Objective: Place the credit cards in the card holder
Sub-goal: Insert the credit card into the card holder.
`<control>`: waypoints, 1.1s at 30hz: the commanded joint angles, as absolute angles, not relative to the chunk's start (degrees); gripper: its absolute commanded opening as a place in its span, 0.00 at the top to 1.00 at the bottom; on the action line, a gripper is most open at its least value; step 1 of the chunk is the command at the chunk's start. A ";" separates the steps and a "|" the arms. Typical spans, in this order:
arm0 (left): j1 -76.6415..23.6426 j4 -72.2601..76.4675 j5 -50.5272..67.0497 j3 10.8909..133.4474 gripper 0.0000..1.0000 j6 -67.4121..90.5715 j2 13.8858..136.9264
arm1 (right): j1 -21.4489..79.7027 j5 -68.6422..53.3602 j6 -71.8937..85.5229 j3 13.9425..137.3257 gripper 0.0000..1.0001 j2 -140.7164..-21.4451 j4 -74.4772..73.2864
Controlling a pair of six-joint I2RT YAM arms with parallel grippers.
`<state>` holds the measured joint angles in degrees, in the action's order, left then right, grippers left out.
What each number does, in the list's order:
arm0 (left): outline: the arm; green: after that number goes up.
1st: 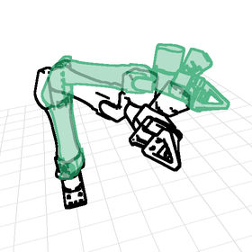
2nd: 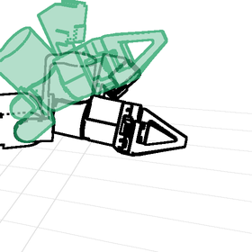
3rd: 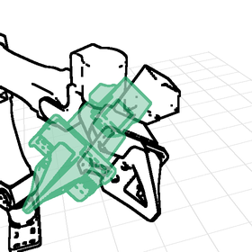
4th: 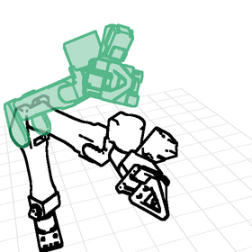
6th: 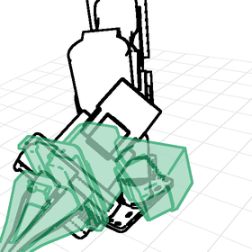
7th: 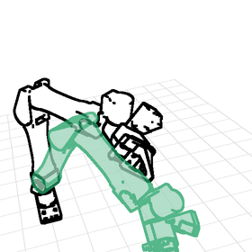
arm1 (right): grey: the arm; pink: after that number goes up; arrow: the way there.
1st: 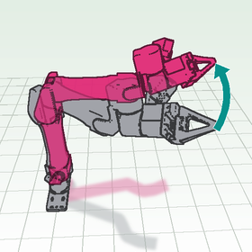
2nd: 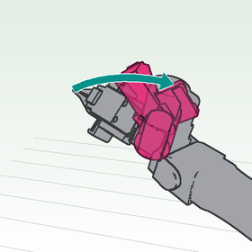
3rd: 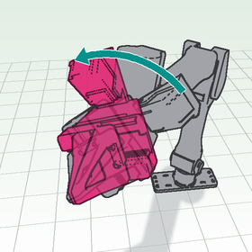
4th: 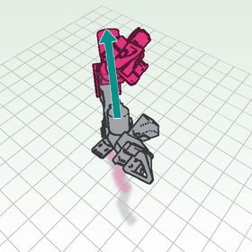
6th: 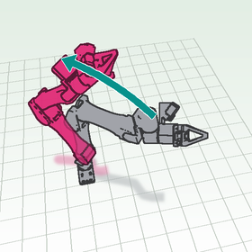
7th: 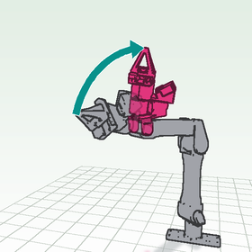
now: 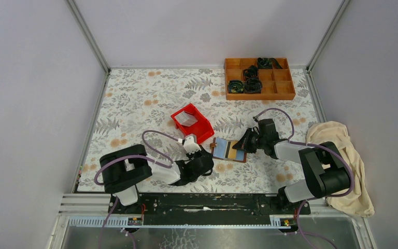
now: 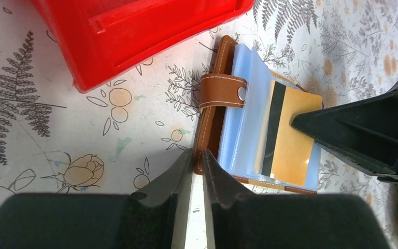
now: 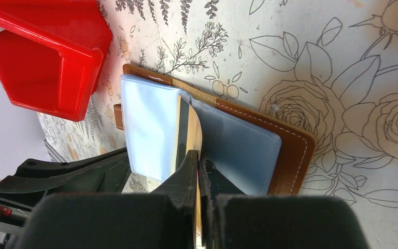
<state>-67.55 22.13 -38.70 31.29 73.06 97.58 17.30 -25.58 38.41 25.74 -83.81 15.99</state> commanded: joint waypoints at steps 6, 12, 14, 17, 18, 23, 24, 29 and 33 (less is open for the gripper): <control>-67.31 10.47 -33.90 23.64 0.86 75.11 102.90 | 18.12 -22.56 35.77 23.81 1.00 -85.52 9.18; -66.63 13.70 -32.09 24.07 0.88 73.59 105.36 | 18.19 -23.48 35.93 23.69 1.00 -85.51 9.56; -66.54 14.52 -31.60 24.24 0.88 73.40 106.38 | 18.19 -24.04 35.93 23.73 1.00 -85.86 9.75; -66.50 15.52 -31.14 24.07 0.89 73.30 107.34 | 18.16 -24.94 36.00 23.73 1.00 -86.42 10.21; -66.34 15.75 -31.02 24.03 0.89 73.31 107.59 | 18.17 -25.30 36.02 23.77 1.00 -86.74 10.33; -65.70 16.32 -30.91 23.57 0.89 73.04 107.75 | 18.19 -27.02 36.41 23.26 1.00 -87.45 11.17; -65.57 16.51 -30.89 23.49 0.89 72.92 107.82 | 18.19 -27.06 36.39 23.16 1.00 -87.37 11.16; -64.77 17.94 -30.20 23.44 0.89 72.14 108.50 | 18.19 -27.36 36.04 23.27 1.00 -86.93 10.26; -64.38 18.73 -29.74 23.65 0.89 71.50 109.05 | 18.54 -27.43 35.61 24.06 1.00 -87.35 9.36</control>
<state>-65.43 37.45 -38.83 26.76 76.16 101.80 17.12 -27.73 38.41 25.41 -84.86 17.45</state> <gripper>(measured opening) 0.108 0.018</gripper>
